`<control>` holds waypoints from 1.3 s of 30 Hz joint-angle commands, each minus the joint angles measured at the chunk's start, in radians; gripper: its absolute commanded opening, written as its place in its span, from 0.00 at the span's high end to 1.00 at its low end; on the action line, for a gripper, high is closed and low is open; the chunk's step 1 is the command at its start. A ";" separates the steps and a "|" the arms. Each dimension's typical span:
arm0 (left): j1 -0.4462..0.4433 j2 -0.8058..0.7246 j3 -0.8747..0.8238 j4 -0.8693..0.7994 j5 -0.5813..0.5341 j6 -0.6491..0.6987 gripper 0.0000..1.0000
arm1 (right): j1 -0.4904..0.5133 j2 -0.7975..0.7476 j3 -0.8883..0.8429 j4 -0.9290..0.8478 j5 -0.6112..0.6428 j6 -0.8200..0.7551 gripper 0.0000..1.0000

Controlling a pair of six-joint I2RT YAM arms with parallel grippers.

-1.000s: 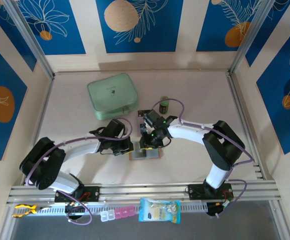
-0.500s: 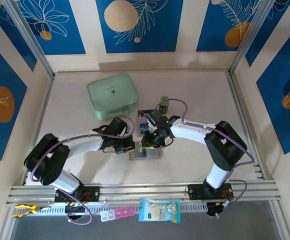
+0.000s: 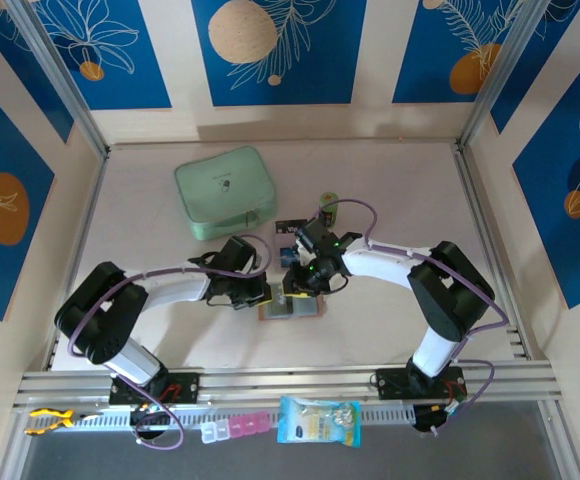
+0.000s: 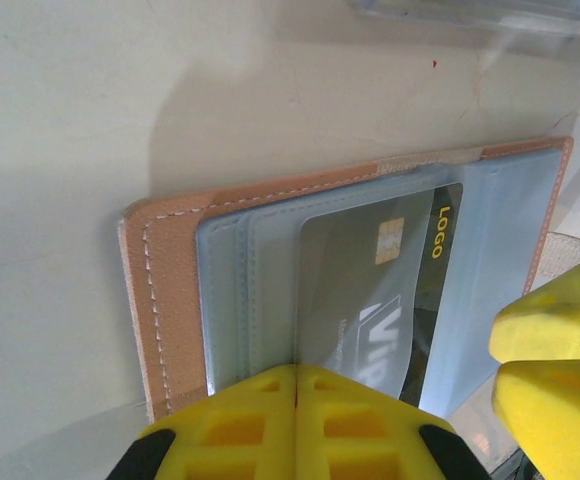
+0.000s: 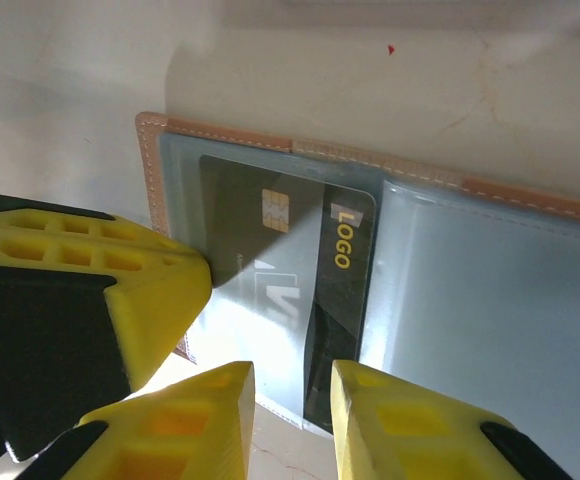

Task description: Take the credit cards out of the card holder

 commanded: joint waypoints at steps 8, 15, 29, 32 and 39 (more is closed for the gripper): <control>-0.007 0.007 -0.037 -0.018 -0.001 -0.003 1.00 | -0.008 0.040 -0.030 0.031 -0.045 0.015 0.73; -0.008 0.002 -0.044 -0.016 -0.003 -0.007 1.00 | -0.006 0.057 -0.035 0.031 -0.038 0.017 0.73; -0.007 -0.001 -0.048 -0.017 -0.003 -0.007 1.00 | -0.011 0.037 -0.073 0.109 -0.093 0.050 0.78; -0.008 0.001 -0.048 -0.020 -0.004 -0.007 1.00 | -0.016 0.018 -0.080 0.119 -0.104 0.057 0.79; -0.008 -0.001 -0.048 -0.022 -0.004 -0.007 1.00 | -0.037 -0.012 -0.099 0.161 -0.151 0.076 0.83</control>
